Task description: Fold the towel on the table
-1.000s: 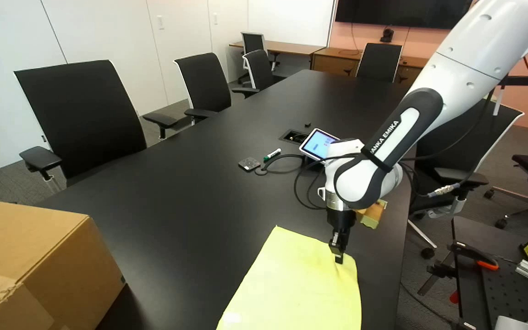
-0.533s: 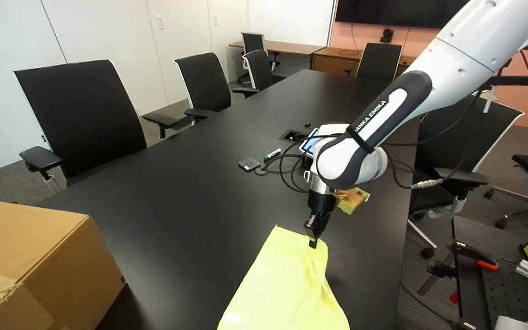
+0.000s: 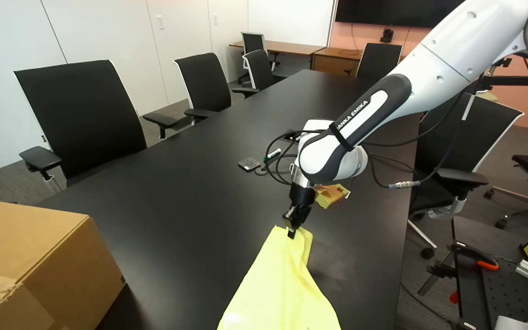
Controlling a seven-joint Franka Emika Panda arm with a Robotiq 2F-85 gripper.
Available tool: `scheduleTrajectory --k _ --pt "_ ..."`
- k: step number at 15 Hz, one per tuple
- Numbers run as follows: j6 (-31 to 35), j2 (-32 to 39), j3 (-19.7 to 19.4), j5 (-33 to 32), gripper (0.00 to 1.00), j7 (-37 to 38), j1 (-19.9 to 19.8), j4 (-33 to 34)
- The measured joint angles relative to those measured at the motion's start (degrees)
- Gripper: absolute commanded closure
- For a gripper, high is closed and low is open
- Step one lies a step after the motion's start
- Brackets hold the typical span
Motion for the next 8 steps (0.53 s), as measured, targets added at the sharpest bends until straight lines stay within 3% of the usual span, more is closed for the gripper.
scheduleTrajectory --k 2,3,5,8 --pt "0.64 2.10 -0.21 -0.04 0.93 1.24 1.07 2.84" --pt "0.74 3.07 -0.33 -0.13 0.70 1.99 1.65 4.22" --pt "0.75 4.67 -0.63 -0.26 0.68 3.71 2.80 6.93" --pt "0.82 5.83 -0.88 -0.26 0.48 6.25 3.79 10.55"
